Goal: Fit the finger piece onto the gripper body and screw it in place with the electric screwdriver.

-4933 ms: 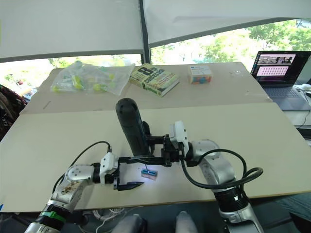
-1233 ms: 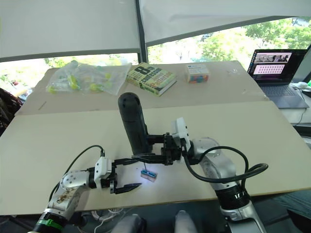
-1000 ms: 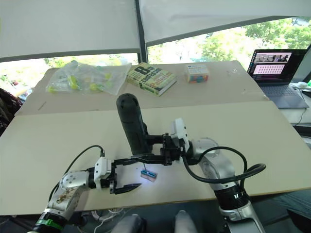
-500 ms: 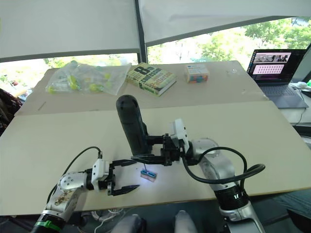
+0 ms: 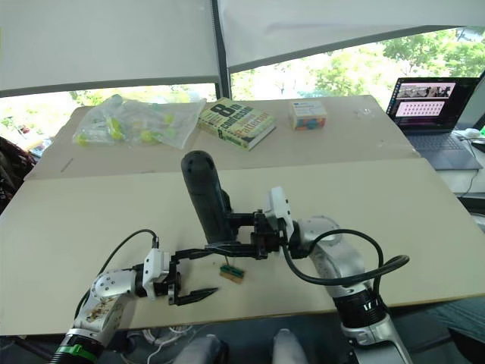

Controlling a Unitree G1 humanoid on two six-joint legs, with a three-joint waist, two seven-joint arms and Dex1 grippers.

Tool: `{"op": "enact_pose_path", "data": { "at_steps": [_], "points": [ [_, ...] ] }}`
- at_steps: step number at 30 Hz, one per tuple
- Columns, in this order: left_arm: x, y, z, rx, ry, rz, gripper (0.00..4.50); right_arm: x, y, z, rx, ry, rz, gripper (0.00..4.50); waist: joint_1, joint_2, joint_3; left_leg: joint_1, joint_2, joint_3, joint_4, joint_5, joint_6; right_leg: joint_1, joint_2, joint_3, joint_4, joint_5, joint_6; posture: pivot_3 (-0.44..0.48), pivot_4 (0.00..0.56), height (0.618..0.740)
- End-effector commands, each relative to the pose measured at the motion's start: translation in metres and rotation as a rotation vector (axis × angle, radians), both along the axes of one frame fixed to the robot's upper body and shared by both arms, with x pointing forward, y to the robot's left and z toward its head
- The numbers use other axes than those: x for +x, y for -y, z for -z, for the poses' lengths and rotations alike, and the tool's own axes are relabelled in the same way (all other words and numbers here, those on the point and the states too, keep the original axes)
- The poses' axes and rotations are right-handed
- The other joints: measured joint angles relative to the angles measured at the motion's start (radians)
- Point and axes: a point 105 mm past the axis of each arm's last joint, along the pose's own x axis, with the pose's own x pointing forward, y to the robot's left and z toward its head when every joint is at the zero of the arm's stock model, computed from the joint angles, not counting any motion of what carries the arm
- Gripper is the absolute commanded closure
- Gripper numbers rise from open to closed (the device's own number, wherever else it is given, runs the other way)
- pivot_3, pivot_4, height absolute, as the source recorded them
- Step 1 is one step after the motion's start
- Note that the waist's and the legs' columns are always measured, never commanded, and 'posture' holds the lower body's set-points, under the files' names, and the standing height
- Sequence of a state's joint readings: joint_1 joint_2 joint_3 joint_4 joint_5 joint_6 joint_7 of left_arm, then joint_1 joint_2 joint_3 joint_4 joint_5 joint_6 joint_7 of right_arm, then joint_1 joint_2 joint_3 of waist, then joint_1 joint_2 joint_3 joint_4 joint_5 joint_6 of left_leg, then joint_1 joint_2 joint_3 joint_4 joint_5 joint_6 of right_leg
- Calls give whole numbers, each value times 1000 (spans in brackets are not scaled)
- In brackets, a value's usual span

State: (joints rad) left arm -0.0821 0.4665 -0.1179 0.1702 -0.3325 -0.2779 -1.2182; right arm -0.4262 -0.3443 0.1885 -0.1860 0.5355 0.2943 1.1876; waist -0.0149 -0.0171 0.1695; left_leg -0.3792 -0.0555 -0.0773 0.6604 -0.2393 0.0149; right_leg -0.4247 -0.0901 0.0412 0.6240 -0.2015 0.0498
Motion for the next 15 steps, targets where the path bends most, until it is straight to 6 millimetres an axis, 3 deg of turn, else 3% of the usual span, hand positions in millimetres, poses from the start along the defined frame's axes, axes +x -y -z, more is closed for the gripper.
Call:
{"op": "enact_pose_path", "data": {
  "at_steps": [1,15],
  "points": [
    [-2,2,2,9,-17,4,13,-4,-1,-14,41,66,-19,2585,0,0,0,0,0,0,0,0,0,0,0,0,0,0,0,0,150,737],
    [-1,3,-2,10,-16,4,13,-5,1,-13,36,60,-26,2585,0,0,0,0,0,0,0,0,0,0,0,0,0,0,0,0,150,737]
  ]
}}
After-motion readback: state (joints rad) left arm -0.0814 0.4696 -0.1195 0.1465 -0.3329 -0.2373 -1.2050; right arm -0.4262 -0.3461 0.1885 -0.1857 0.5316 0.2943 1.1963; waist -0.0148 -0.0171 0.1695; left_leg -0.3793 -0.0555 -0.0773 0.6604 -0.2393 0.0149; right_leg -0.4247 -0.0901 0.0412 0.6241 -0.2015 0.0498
